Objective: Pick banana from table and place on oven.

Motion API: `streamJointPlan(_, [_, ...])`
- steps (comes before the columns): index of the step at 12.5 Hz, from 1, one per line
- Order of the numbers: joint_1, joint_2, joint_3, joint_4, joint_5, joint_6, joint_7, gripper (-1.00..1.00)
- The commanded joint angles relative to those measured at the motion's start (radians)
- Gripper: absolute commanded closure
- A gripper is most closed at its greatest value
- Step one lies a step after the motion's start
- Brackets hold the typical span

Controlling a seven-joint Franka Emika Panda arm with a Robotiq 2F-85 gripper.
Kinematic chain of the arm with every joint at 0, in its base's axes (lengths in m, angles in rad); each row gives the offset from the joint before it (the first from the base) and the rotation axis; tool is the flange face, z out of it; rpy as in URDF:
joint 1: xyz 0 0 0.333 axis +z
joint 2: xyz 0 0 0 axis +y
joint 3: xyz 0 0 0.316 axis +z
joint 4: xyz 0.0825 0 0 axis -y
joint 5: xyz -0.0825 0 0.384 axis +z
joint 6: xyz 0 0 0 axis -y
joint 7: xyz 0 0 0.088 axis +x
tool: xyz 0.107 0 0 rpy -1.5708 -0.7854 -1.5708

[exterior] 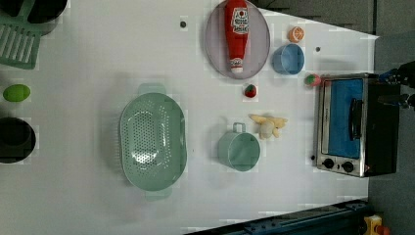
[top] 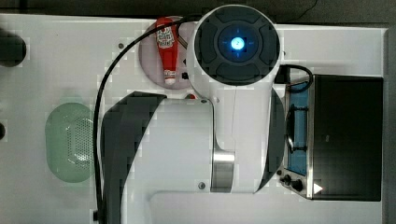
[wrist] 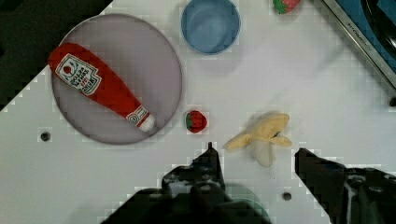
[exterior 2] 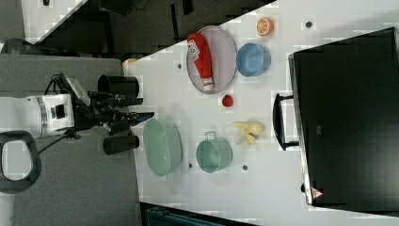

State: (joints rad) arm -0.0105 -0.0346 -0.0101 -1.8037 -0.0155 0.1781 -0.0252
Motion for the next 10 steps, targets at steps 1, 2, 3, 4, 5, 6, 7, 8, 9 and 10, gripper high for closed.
streamJointPlan(1, [-0.002, -0.545, -0.027, -0.316, -0.009, -0.213, 0.096, -0.58])
streamJointPlan(2, [-0.002, -0.545, -0.027, -0.317, -0.009, -0.213, 0.096, -0.81])
streamJointPlan(3, [-0.002, -0.545, -0.027, -0.317, -0.009, -0.213, 0.096, -1.00])
streamJointPlan(4, [-0.002, -0.545, -0.027, -0.319, -0.009, -0.212, 0.096, -1.00])
streamJointPlan(5, [-0.002, -0.541, -0.027, -0.325, -0.009, -0.209, 0.096, -1.00])
streamJointPlan(6, [-0.002, -0.532, -0.027, -0.332, -0.009, -0.197, 0.096, -1.00])
streamJointPlan(7, [-0.002, -0.518, -0.027, -0.345, -0.009, -0.175, 0.096, -1.00])
streamJointPlan(8, [-0.002, -0.499, -0.027, -0.364, -0.009, -0.141, 0.096, -1.00])
streamJointPlan(9, [-0.002, -0.474, -0.027, -0.388, -0.009, -0.100, 0.096, -1.00])
streamJointPlan(10, [-0.002, -0.444, -0.027, -0.419, -0.010, -0.052, 0.096, -1.00])
